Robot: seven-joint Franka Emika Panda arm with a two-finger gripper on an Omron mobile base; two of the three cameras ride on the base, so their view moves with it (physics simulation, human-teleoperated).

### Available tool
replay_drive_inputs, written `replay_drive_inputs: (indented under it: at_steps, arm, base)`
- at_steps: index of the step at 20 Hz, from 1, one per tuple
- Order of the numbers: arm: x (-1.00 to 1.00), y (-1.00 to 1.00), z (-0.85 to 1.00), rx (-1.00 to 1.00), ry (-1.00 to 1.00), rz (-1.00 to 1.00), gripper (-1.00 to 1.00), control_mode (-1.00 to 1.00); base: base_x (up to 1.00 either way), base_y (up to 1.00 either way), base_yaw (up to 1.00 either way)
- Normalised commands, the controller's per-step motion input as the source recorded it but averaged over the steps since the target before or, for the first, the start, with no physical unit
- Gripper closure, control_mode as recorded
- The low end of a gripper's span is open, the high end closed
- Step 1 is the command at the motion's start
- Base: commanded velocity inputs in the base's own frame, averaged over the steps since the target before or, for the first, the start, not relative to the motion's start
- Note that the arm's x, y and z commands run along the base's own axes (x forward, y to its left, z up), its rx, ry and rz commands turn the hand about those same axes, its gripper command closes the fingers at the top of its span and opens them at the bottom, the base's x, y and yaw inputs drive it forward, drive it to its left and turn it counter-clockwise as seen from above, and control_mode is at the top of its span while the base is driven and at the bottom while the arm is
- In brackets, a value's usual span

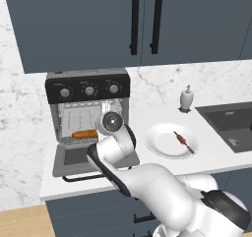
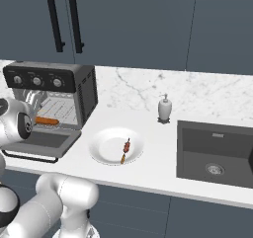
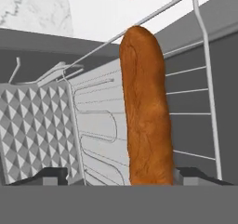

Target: Pick up the kebab skewer and baguette bread, and place them inside the toaster oven. Close the toaster oven door and start by setting the timer.

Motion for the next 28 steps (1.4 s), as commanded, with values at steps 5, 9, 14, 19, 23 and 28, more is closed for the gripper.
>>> replay_drive_inputs:
  at_steps: [5, 9, 14, 19, 23, 28]
  arm:
    - [0.00, 0.00, -0.01, 0.00, 0.00, -0.02, -1.00, -1.00]
    - [0.00, 0.00, 0.00, 0.00, 0.00, -0.02, -1.00, -1.00]
    - [-0.35, 0.00, 0.30, 0.00, 0.00, -0.01, -1.00, -1.00]
    - [-0.63, -0.04, 0.21, 0.01, 0.01, 0.00, -1.00, -1.00]
    - [-0.62, -0.40, 0.26, 0.01, 0.06, 0.00, -1.00, -1.00]
    - [-0.50, -0.97, 0.30, -0.01, 0.07, 0.00, -1.00, -1.00]
  base:
    - [0.00, 0.00, 0.00]
    - [0.00, 0.00, 0.00]
    - [0.00, 0.00, 0.00]
    - [0.00, 0.00, 0.00]
    - [0.00, 0.00, 0.00]
    - [0.00, 0.00, 0.00]
